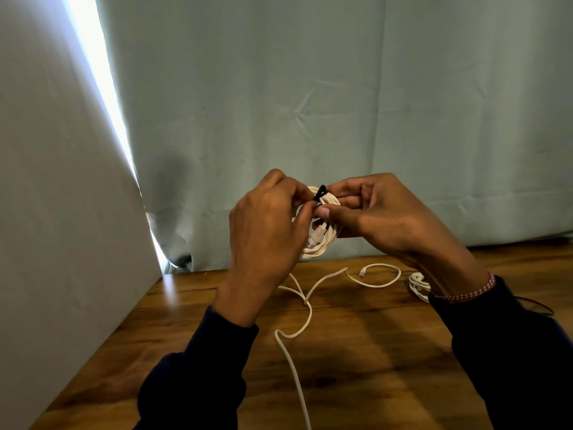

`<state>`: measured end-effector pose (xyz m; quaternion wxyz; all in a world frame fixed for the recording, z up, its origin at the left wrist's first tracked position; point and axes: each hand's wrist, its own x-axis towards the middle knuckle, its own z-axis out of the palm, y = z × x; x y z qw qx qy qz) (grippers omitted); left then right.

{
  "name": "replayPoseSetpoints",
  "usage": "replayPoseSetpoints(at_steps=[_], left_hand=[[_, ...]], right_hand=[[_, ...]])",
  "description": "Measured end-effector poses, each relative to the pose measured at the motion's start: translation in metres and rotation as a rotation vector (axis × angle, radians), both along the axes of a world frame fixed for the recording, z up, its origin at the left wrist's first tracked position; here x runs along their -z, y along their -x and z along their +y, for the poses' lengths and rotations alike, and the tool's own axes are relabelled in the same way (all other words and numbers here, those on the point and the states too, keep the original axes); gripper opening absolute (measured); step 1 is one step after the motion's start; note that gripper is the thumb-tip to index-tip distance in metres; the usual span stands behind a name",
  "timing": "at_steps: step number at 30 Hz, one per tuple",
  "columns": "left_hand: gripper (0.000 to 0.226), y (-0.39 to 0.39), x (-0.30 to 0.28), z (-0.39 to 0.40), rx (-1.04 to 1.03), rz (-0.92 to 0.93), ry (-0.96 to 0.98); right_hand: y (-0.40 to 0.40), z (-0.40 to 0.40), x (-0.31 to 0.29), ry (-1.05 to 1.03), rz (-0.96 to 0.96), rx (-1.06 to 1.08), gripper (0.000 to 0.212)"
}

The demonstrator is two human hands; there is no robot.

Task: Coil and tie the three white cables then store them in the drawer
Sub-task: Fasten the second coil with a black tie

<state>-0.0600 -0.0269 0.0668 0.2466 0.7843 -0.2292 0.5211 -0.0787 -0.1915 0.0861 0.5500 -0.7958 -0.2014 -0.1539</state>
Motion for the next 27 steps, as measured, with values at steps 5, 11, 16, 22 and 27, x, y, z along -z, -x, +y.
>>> replayPoseSetpoints(at_steps=[5,11,16,22,27], left_hand=[[0.011,0.0,-0.004,0.004,0.086,0.276,0.167],[0.011,-0.002,-0.001,0.001,0.119,0.366,0.318],[0.018,0.001,0.005,-0.012,0.115,0.406,0.427],[0.015,0.004,0.005,-0.019,0.171,0.492,0.631],[0.021,0.005,0.006,-0.022,0.231,0.549,0.698]], right_hand=[[-0.003,0.007,0.004,0.021,-0.016,0.056,0.03],[-0.005,0.011,0.008,0.009,-0.04,0.096,0.036],[-0.008,0.017,0.013,0.014,-0.101,0.16,0.037],[-0.005,0.026,0.017,-0.015,-0.178,0.206,0.04],[-0.004,0.029,0.018,0.032,-0.253,0.216,0.039]])
